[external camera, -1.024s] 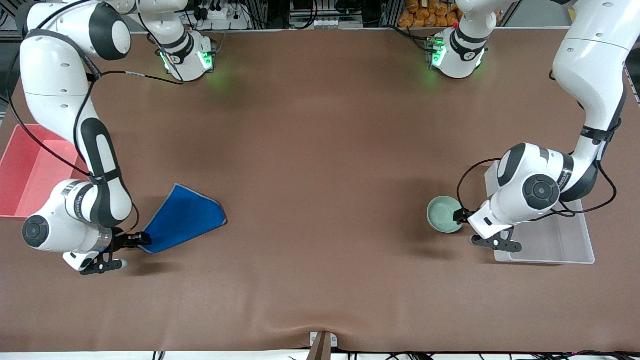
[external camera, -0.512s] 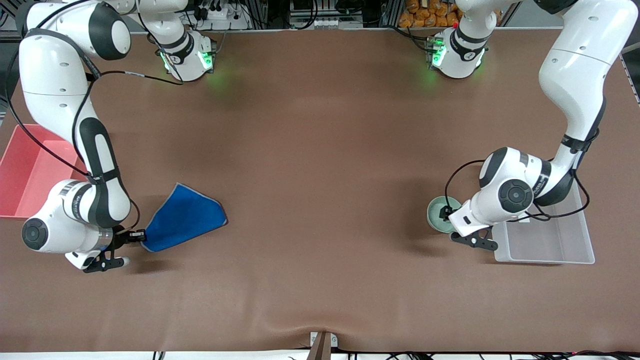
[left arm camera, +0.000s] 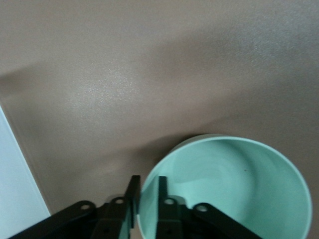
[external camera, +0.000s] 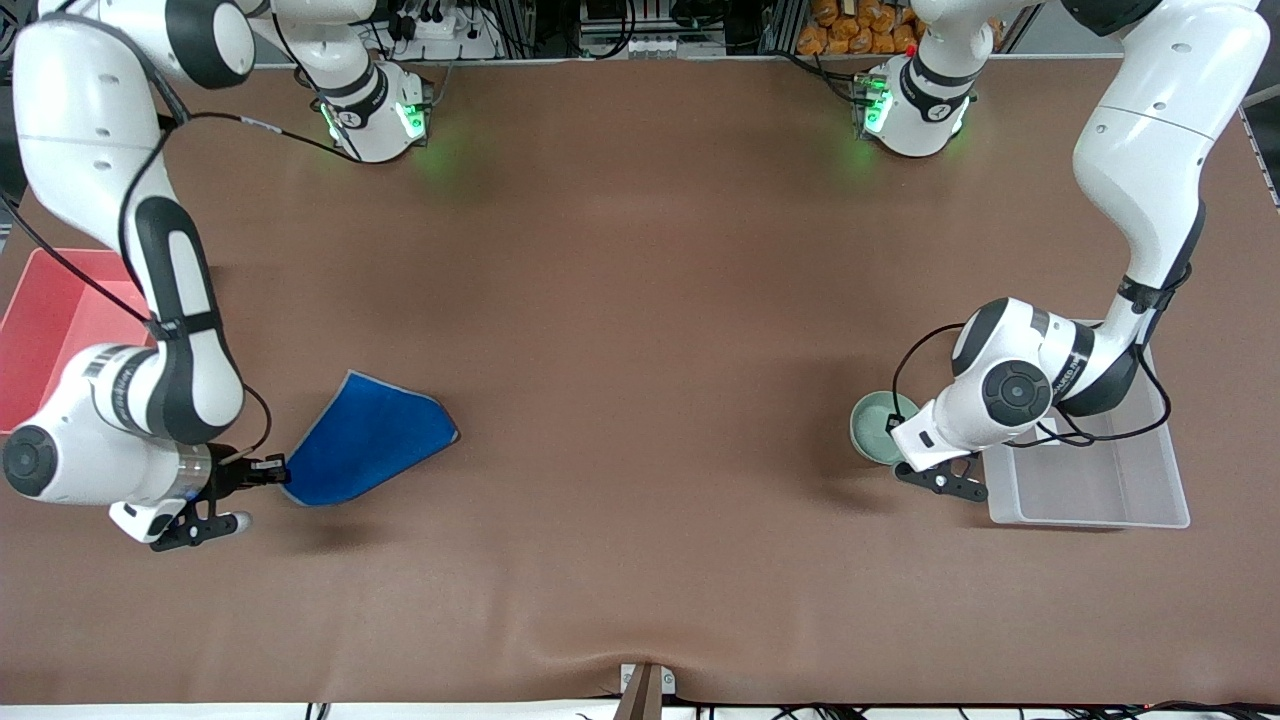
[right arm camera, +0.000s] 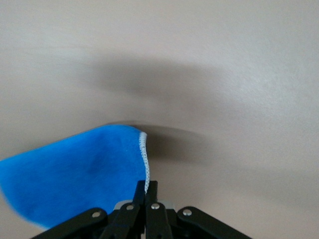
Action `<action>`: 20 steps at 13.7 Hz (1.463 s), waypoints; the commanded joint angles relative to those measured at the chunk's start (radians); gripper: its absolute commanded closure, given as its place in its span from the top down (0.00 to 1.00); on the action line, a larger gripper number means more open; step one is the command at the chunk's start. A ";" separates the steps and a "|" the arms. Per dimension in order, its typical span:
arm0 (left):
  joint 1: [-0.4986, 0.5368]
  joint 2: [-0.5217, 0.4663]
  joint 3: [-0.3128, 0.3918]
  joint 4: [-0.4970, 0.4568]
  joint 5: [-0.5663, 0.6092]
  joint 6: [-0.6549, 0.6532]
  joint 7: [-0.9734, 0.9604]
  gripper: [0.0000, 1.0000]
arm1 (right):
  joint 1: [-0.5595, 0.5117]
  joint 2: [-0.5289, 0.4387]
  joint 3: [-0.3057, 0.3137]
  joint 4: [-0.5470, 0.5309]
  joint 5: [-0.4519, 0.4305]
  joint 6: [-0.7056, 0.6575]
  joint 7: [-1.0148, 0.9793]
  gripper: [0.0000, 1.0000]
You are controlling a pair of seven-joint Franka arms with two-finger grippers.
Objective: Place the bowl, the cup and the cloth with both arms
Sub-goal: 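Lift the bowl with the left gripper while the right gripper grasps the cloth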
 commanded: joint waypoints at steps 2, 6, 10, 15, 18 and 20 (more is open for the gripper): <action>-0.009 -0.045 -0.007 0.027 0.035 -0.001 0.002 0.00 | 0.030 -0.091 0.002 -0.029 0.016 -0.072 0.009 0.00; 0.020 -0.166 -0.035 0.077 -0.083 -0.063 0.005 0.00 | 0.053 -0.142 0.006 -0.029 0.016 -0.124 0.009 0.00; 0.037 -0.229 -0.036 0.145 -0.129 -0.162 0.011 0.00 | 0.114 -0.222 0.004 -0.032 0.016 -0.153 0.011 0.00; 0.124 -0.291 -0.041 0.151 -0.160 -0.173 0.101 0.00 | 0.208 -0.302 0.002 -0.034 0.004 -0.191 0.129 0.00; 0.197 -0.309 -0.041 0.151 -0.197 -0.196 0.267 0.00 | 0.245 -0.323 0.002 -0.034 0.002 -0.196 0.138 0.00; 0.260 -0.303 -0.038 0.151 -0.235 -0.196 0.403 0.00 | 0.254 -0.326 0.002 -0.034 0.001 -0.196 0.138 0.00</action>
